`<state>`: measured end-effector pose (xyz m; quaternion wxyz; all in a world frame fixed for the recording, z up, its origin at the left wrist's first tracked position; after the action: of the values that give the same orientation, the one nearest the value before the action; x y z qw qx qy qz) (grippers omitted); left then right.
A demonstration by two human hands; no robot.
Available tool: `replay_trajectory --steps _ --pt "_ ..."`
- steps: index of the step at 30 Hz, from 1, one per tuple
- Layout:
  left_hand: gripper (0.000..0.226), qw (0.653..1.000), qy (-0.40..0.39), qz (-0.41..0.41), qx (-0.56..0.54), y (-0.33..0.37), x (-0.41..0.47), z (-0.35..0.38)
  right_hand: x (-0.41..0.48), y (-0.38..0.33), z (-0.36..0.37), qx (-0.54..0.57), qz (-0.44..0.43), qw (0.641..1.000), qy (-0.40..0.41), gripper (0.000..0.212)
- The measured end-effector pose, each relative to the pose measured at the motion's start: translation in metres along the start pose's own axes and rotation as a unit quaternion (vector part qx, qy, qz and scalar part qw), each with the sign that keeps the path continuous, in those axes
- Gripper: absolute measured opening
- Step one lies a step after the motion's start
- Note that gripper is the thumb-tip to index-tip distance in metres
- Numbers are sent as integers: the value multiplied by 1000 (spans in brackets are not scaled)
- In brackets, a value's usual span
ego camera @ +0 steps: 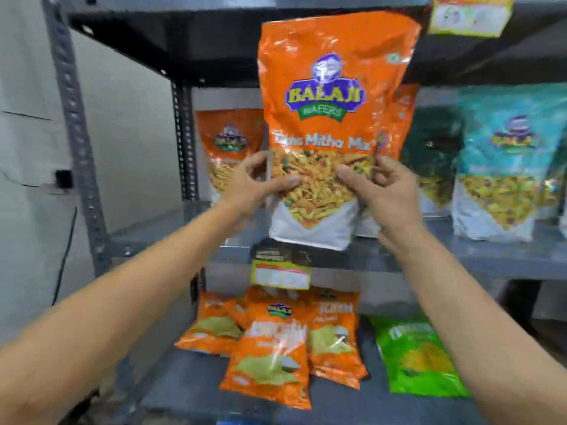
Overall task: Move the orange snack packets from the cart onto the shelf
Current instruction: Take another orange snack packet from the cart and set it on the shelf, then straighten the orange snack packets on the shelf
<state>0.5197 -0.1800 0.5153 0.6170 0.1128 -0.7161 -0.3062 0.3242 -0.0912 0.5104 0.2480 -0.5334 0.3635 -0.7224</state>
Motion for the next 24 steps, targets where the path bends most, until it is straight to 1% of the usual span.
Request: replay_trajectory --steps 3,6,9,13,14,17,19,20,22,24 --pt "50 999 29 2 24 -17 19 -59 33 27 59 22 33 999 -31 19" --pt "56 998 49 -3 30 -40 32 -99 63 56 100 20 78 995 -58 23" --pt "65 997 60 -28 46 -68 40 -125 86 89 123 6 106 992 -73 20" --pt "69 995 52 -75 43 -106 33 -139 97 133 135 -20 140 986 -84 19" --pt "72 994 58 -86 40 -112 31 -142 98 141 135 -16 150 985 -79 21" --pt "82 991 79 -100 50 -118 29 -155 105 150 130 19 201 979 -32 42" --pt "85 988 73 -113 71 -118 26 -158 108 152 126 55 244 968 -5 33" --pt "87 988 56 -119 85 -118 24 -156 107 153 126 54 252 966 -7 28" --pt "88 985 8 -122 123 -120 19 -149 105 156 129 1 230 973 -27 25" --pt "88 982 -6 -124 142 -124 19 -149 103 157 134 -44 188 980 -42 24"
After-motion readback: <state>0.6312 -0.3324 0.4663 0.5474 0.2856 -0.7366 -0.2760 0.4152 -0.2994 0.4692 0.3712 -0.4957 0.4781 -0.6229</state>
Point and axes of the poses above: each hand's wrist, its own x-axis towards the middle knuckle, its own z-axis out of the palm, y = z × x, the point moved 3 cm from there along x, towards the middle knuckle, and after that the axes turned 12 degrees about z, right-handed, at the moved point
